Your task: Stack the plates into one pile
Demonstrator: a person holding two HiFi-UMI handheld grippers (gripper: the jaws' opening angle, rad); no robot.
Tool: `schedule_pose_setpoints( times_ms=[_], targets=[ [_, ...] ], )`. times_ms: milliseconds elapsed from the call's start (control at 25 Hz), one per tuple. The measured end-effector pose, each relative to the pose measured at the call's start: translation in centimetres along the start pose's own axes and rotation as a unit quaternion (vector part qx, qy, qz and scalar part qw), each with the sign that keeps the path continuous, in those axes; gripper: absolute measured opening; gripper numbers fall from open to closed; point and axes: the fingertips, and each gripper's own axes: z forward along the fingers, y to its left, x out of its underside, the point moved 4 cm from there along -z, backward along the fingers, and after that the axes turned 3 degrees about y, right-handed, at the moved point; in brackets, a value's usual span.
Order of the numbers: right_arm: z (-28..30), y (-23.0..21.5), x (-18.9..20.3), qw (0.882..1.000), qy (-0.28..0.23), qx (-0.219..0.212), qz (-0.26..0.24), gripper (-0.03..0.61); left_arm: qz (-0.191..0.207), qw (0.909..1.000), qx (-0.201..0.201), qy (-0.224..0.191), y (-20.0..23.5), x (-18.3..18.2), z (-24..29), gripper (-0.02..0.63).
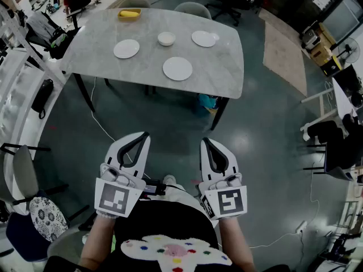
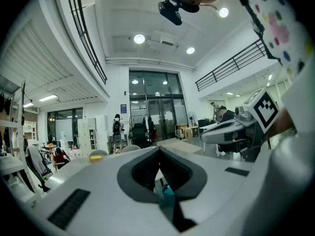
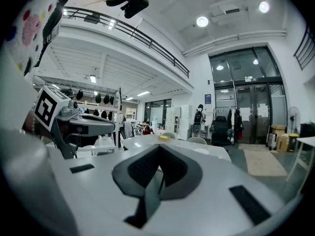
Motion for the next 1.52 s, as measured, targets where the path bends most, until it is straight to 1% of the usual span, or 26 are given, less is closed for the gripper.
schedule_pose_setpoints(
  times_ms=[240, 480, 600, 840, 880, 920, 960, 1000, 1040, 1120, 1240, 1520],
  targets=[
    [-0.2, -0.3, 0.0, 1.000, -0.001, 0.001, 0.000, 0.003, 0.000, 1.0000, 0.003, -0.001, -0.5, 0.0, 0.2, 0.011],
    [0.0, 0.1, 0.1, 1.000, 0.001, -0.009, -0.002, 0.003, 0.003, 1.0000, 0.001, 0.004, -0.5, 0.3, 0.0, 0.011],
    [0.1, 0.1, 0.2, 1.000, 0.003, -0.005, 0.002, 0.003, 0.005, 1.0000, 0.001, 0.006, -0.6, 0.3, -0.2, 0.011],
    [-0.1, -0.6, 0.3, 0.999, -0.002, -0.002, 0.033, 0.003, -0.020, 0.9997, -0.009, 0.013, -0.5, 0.6, 0.1, 0.012],
    [0.0, -0.6, 0.3, 0.999, -0.001, -0.004, 0.035, 0.001, -0.024, 0.9995, -0.009, 0.017, -0.5, 0.8, 0.2, 0.023],
    [0.0, -0.6, 0.4, 0.999, 0.001, -0.009, 0.035, -0.004, -0.027, 0.9993, -0.009, 0.022, -0.5, 0.9, 0.3, 0.055],
    [0.1, -0.4, 0.5, 0.999, 0.004, -0.016, 0.034, 0.027, -0.030, 0.9992, -0.009, 0.025, -0.6, 1.1, 0.4, 0.100],
    [0.2, -0.3, 0.6, 0.999, 0.006, -0.023, 0.032, 0.066, -0.031, 0.9991, -0.009, 0.027, -0.6, 1.1, 0.5, 0.123],
    [0.4, -0.2, 0.7, 0.999, 0.007, -0.029, 0.030, 0.103, -0.031, 0.9991, -0.010, 0.027, -0.7, 1.2, 0.6, 0.132],
    [0.5, -0.2, 0.7, 0.999, 0.007, -0.035, 0.030, 0.139, -0.030, 0.9991, -0.011, 0.026, -0.8, 1.1, 0.8, 0.135],
    [0.5, -0.6, 0.7, 0.999, 0.006, -0.039, 0.029, 0.156, -0.032, 0.9990, -0.016, 0.027, -1.1, 1.0, 1.1, 0.135],
    [0.0, -2.2, 1.1, 0.999, -0.001, -0.043, 0.033, 0.158, -0.033, 0.9987, -0.032, 0.023, -1.8, 0.5, 1.7, 0.135]
  ],
)
